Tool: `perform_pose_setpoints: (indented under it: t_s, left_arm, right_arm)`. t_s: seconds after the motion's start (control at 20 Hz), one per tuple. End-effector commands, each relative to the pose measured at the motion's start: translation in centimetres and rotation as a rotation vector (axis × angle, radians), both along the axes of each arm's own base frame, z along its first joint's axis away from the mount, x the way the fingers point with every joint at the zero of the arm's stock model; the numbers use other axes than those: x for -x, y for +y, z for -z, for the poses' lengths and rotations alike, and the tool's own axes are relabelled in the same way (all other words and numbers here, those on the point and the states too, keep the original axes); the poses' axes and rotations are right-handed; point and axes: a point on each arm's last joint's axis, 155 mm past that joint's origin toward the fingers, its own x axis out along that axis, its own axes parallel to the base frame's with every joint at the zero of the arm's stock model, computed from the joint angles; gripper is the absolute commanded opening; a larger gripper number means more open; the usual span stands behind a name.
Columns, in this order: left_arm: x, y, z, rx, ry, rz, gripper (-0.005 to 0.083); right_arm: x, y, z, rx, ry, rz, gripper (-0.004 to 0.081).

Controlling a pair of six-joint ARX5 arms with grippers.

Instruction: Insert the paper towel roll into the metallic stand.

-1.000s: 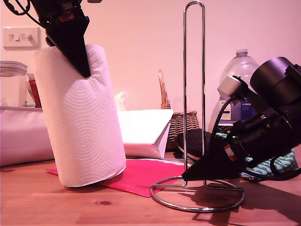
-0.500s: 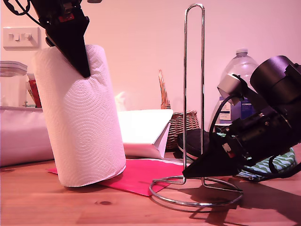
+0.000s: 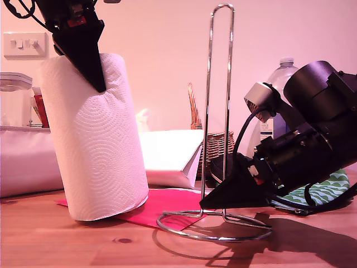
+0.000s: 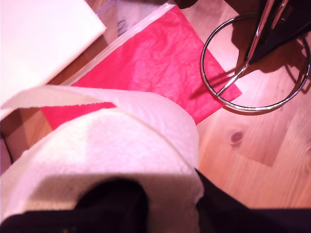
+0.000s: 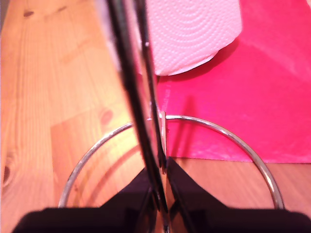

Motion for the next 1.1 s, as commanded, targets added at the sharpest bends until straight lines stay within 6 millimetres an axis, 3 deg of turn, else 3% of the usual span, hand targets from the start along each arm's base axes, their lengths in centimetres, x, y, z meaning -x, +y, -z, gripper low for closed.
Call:
perform_pose_setpoints:
  t_s: [0.0,0.3,0.75,1.05]
  left_arm:
    - [0.0,-0.4,-1.7,0.022,-0.044,0.017,-0.0022]
    - [0.5,-0.9,-6.3,0.022,-0.113,0.100,-0.0022]
    - [2.9,-1.5,-15.8,0.059,-0.261,0.163,-0.0022]
    - [4.8,-3.4,-22.0,0.166,-0.398,0.220,-0.0024]
  right_arm:
    - [0.2,0.3,0.3,0.030,-0.020,-0.004,-0.0013]
    - [1.0,0.5,1.6,0.112,-0.056,-0.032,-0.0013]
    - [2.0,1.3,2.1,0.145,-0.085,-0.076,-0.0013]
    - [1.9,1.0,2.5,0.169,-0.078,-0.062,-0.0013]
